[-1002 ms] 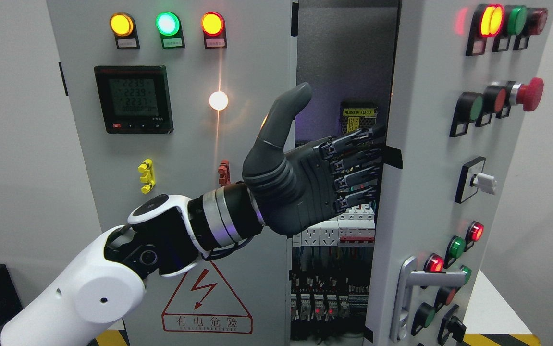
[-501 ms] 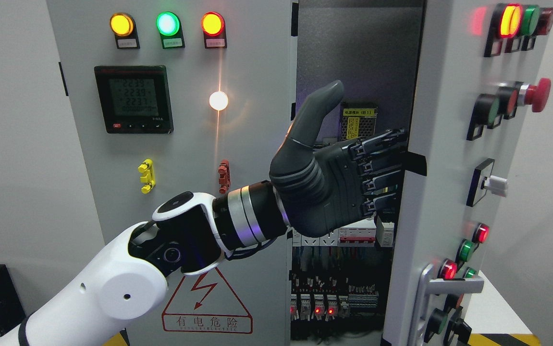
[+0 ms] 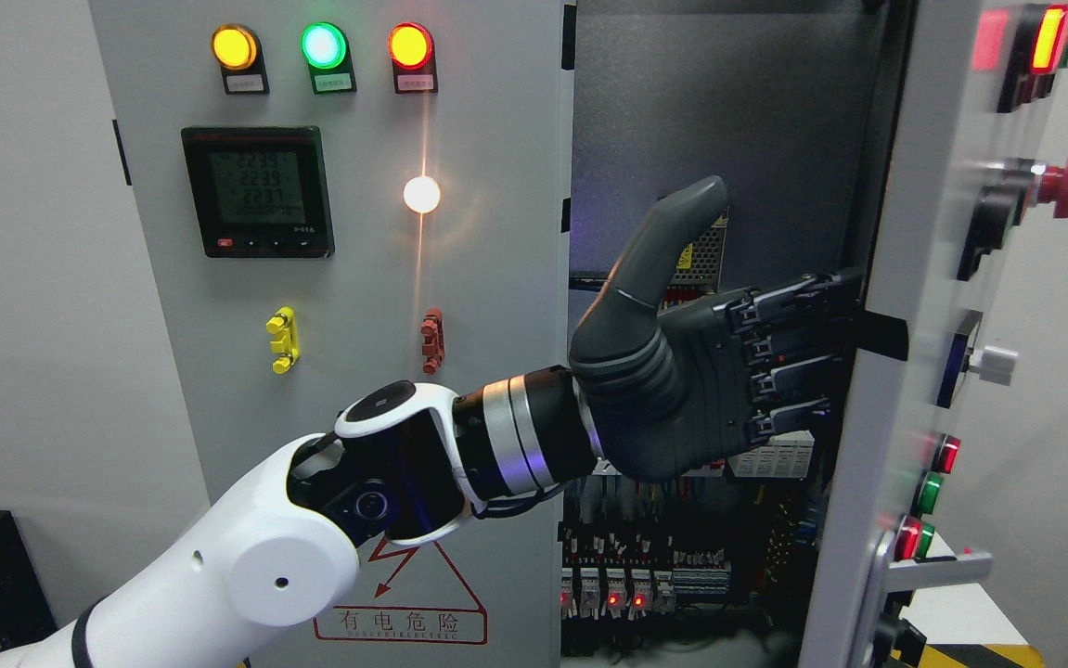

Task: Open door with both hands
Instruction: 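Push the button door outward with the left hand, swinging it open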

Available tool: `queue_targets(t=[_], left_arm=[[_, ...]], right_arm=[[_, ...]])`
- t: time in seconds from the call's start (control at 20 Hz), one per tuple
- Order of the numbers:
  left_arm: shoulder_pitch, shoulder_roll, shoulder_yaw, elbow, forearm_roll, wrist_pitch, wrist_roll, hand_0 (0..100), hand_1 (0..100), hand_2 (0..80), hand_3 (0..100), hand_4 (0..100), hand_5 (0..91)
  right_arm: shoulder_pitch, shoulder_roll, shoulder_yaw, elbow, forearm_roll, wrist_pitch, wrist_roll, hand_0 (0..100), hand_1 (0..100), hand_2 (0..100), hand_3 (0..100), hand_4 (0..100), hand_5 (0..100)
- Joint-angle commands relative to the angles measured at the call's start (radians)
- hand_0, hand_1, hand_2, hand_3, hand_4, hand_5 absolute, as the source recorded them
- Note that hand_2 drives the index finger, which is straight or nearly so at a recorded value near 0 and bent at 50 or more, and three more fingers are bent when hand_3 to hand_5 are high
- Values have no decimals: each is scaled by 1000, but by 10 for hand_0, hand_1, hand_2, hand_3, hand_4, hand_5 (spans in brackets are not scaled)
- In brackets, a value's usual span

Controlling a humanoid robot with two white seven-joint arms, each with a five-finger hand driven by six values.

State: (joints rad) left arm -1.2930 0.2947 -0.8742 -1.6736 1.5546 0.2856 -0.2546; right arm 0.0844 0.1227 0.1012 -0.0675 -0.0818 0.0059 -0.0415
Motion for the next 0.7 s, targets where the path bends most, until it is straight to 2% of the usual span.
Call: queue_targets(t=[0.0,0.55,0.6,0.65], left_arm=[[-12,-68,-66,6,-5,-2,6,0,0,0,0,0,0],[-54,-183,-120,17,-11,-2,9,0,0,0,0,0,0],[-54,-201,-121,26,-30,0,11,0,0,0,0,0,0],[-52,-224,-120,38,-74,0,9,0,0,0,0,0,0]], right_arm=[[0,0,0,0,-1,0,0,0,0,0,0,0,0],[0,0,0,0,-1,0,0,0,0,0,0,0,0],[0,0,0,0,0,0,0,0,0,0,0,0,0],[0,0,0,0,-1,0,0,0,0,0,0,0,0]])
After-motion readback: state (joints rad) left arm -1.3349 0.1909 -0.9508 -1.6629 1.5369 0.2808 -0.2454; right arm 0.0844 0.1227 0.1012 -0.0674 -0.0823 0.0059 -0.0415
